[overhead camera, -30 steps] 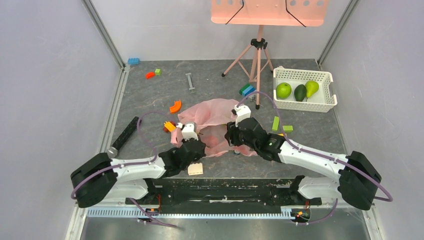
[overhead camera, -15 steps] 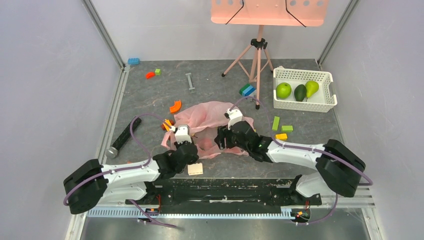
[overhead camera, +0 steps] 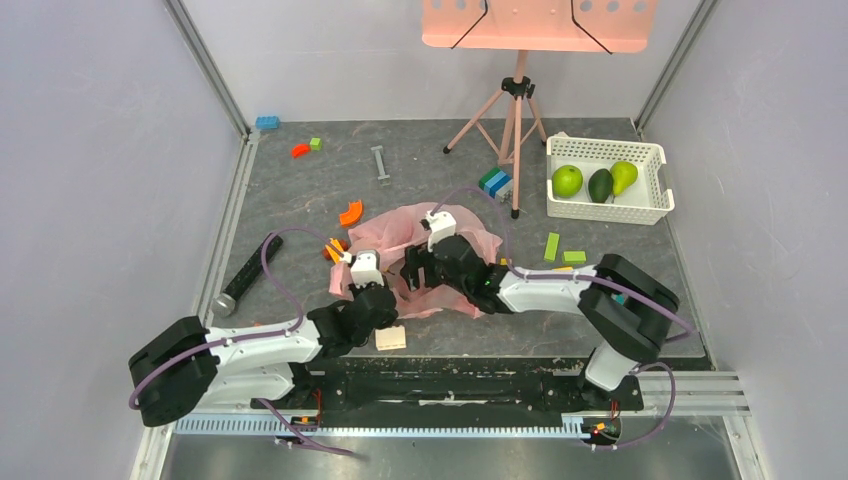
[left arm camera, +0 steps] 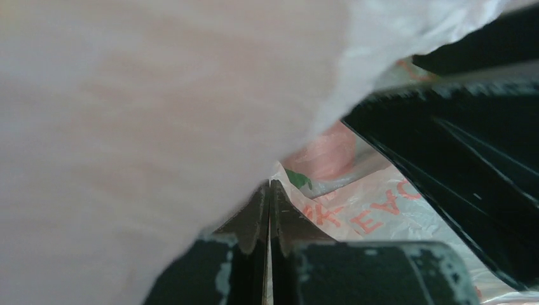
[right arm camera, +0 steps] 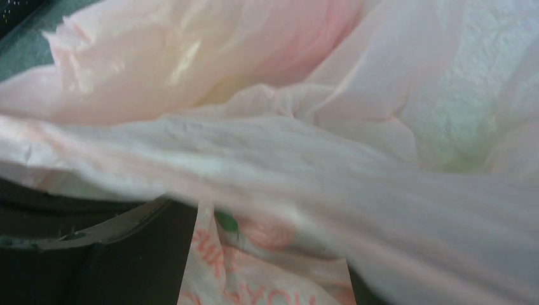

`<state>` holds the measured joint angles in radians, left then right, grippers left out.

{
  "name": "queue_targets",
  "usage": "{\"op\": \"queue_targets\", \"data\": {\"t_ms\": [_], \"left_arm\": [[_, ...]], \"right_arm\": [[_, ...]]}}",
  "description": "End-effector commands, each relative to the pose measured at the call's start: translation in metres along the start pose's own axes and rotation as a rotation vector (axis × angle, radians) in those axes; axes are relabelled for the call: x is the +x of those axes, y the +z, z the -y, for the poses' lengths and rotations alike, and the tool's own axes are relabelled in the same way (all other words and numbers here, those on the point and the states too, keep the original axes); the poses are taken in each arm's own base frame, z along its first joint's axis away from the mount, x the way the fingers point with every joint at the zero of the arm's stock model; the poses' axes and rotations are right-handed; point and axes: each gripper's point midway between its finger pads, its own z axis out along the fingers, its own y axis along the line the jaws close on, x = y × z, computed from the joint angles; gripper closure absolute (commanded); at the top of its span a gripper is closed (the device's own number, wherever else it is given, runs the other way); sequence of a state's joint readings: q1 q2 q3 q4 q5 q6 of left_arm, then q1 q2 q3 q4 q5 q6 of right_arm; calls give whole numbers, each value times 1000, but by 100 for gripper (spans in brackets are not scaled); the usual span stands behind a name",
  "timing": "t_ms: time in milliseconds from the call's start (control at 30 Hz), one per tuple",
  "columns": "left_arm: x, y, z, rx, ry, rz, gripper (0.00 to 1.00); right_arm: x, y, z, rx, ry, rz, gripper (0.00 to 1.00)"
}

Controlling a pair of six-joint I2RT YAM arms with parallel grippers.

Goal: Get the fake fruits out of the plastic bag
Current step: Adjust the plastic bag at the center of the board.

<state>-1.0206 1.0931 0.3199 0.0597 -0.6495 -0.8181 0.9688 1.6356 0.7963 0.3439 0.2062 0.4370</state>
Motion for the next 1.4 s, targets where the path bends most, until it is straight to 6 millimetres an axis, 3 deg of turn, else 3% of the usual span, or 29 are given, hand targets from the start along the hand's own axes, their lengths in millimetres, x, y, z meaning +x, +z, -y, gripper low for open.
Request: {"op": "queue_targets", "data": {"t_ms": [0, 167, 533, 667, 733, 867, 933, 1133, 1267, 1367], "left_arm": [[-6, 1, 3, 4, -45, 31, 98], [-5, 1, 2, 6, -45, 30, 98], [-1, 1, 3, 20, -50, 18, 98], [-8, -4, 7, 37, -56, 25, 98], [-17, -8, 13, 59, -61, 38, 90], [-43, -25, 27, 107, -66, 58, 66], [-59, -37, 38, 162, -82, 75, 61], [-87, -82, 80, 420, -97, 48, 58], [-97, -110, 100, 565, -98, 25, 58], [-115, -128, 110, 636, -95, 55, 59]], "right_arm": [[-35, 22, -13, 1, 17, 112, 19], [-42, 42, -17, 16, 12, 123, 18], [-59, 63, -6, 105, 5, 176, 13], [-67, 55, -4, 103, 10, 188, 13], [-69, 44, -5, 83, 3, 193, 13], [-58, 29, -11, 21, -8, 155, 13], [-50, 23, -11, 1, -1, 145, 13], [-42, 14, 3, 34, 18, 140, 14], [-41, 10, 8, 43, 27, 140, 15], [-38, 8, 11, 41, 34, 140, 15]]}}
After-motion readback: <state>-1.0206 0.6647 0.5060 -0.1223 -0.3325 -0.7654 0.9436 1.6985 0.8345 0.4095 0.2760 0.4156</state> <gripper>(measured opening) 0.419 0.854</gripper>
